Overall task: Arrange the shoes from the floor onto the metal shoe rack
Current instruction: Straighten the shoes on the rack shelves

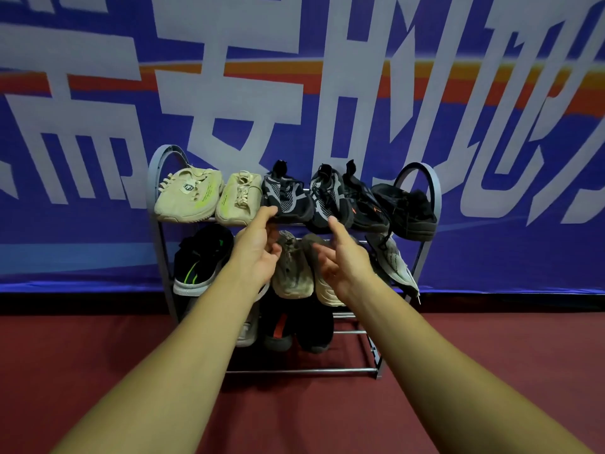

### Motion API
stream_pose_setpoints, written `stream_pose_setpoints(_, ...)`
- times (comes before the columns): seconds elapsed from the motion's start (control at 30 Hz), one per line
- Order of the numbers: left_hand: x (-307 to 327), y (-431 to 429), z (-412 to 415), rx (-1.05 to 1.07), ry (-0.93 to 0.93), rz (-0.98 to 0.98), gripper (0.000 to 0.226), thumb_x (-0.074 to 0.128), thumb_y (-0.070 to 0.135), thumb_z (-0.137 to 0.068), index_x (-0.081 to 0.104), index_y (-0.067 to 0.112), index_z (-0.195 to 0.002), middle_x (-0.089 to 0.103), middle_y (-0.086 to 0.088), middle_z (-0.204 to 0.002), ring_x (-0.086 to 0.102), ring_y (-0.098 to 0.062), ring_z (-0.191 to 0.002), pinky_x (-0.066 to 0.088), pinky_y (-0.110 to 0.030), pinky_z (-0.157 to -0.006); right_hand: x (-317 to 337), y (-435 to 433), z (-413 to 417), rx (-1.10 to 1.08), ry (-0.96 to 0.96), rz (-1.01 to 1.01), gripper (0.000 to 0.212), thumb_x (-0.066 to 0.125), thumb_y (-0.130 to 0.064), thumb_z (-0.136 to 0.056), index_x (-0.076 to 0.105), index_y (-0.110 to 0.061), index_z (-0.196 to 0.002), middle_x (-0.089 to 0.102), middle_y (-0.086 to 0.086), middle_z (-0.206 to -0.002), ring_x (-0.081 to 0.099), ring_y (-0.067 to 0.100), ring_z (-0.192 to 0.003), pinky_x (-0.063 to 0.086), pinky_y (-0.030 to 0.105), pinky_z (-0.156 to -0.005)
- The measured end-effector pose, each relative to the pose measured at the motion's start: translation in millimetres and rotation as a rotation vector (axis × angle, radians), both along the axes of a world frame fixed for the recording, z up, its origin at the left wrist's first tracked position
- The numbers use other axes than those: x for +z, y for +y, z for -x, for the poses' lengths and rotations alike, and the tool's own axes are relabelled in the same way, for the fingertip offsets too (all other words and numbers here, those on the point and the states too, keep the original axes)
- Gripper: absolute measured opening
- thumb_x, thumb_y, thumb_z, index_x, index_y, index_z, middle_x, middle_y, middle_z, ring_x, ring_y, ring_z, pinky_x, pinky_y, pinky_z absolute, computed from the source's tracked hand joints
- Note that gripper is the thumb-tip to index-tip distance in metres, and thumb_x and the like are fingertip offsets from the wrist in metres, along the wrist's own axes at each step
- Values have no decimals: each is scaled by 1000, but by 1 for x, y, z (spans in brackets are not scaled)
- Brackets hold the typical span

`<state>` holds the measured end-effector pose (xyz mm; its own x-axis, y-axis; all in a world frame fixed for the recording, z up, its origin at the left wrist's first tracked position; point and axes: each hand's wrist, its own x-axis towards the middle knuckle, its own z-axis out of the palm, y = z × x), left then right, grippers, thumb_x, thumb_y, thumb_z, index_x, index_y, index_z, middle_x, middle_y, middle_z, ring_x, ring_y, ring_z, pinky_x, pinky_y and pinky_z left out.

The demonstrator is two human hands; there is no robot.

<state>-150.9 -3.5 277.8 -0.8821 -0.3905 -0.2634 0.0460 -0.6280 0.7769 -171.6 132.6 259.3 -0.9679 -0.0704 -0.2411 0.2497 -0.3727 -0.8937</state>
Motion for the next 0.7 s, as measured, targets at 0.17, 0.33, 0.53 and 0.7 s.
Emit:
stream_pose_setpoints(0.17,-2,5,3,60,-11,-35,24,82,31,-77,65,23,-93,60,3,-85,44,-7,-64,30,-22,-52,3,10,16,-86,59,-1,33,71,-32,-92,64,-8,-114,62,8,-76,44,9,-44,30,21,-41)
stream_pose_setpoints(0.33,-6,13,-4,-143,4,20,36,82,45,-74,71,21,-99,69,3,-84,53,-10,-68,33,-23,-56,4,15,21,-92,45,31,17,68,-20,-91,66,-9,-103,58,14,-82,38,9,-42,26,18,-36)
stream_pose_setpoints(0.53,-1,9,-1,-99,-2,46,11,74,20,-80,64,20,-85,65,2,-75,50,-8,-61,27,-23,-53,14,31,27,-142,15,85,12,62,-21,-93,62,-10,-89,65,14,-84,40,6,-40,25,16,-33)
stream_pose_setpoints(0.7,-1,14,3,-105,-33,134,12,73,19,-80,61,19,-78,57,1,-69,46,-8,-58,27,-23,-52,20,43,24,-55,32,180,12,59,-18,-96,61,-9,-104,73,16,-92,43,2,-40,25,12,-34)
